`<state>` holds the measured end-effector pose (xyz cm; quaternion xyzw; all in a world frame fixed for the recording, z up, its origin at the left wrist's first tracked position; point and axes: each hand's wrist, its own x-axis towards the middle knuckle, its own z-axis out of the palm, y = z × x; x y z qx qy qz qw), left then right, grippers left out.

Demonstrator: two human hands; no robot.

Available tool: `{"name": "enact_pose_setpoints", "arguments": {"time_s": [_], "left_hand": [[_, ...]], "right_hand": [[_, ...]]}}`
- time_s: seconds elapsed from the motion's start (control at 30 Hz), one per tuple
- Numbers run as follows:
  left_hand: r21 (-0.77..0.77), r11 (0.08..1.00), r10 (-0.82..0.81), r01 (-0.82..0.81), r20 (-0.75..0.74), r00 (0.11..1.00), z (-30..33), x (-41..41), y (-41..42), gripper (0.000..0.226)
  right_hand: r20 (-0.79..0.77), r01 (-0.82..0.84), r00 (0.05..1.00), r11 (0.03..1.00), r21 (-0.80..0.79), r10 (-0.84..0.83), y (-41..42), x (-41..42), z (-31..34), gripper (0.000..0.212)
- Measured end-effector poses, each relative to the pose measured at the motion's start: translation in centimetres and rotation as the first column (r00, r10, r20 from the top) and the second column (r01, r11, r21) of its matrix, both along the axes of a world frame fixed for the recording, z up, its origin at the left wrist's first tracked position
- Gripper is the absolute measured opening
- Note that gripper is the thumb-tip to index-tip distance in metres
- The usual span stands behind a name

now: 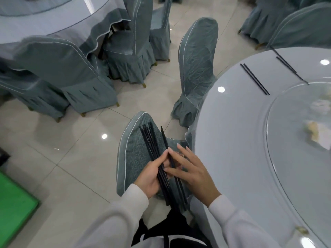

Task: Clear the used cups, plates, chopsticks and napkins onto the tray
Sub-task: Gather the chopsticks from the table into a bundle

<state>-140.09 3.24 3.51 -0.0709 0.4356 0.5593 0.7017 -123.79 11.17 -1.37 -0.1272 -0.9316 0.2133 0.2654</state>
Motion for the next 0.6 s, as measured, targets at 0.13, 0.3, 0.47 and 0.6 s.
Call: {"name": "enact_pose_setpoints", "arguments": {"time_s": [0.13,0.3,0.47,0.6], "left_hand": [[0.019,0.996,0.091,-0.090,-0.006,0.996,0.2,-1.6,-0.4,0.041],[0.063,0.992,0.117,-0.105,-0.218,0.969,0.3,-5.3,-1.2,0.032],[0.126,0.976,0.214,-0.180,-0.363,0.907,1.3,-11.9,-2.8,0.025],[0.152,0.940,0.340,-0.304,-0.377,0.862,2.4,-18.7,-5.3,0.023]], "right_hand": [[0.023,0.080,0.997,0.995,-0.065,-0.079,-1.0,-2.0,0.8,0.033],[-0.025,0.232,0.971,0.960,-0.156,-0.239,-3.8,-5.9,2.1,0.047],[0.055,0.337,0.921,0.719,-0.608,-0.385,-7.9,-12.7,4.1,0.054],[0.128,0.334,0.856,0.348,-0.876,-0.501,-11.4,-20.6,6.8,0.035]]}}
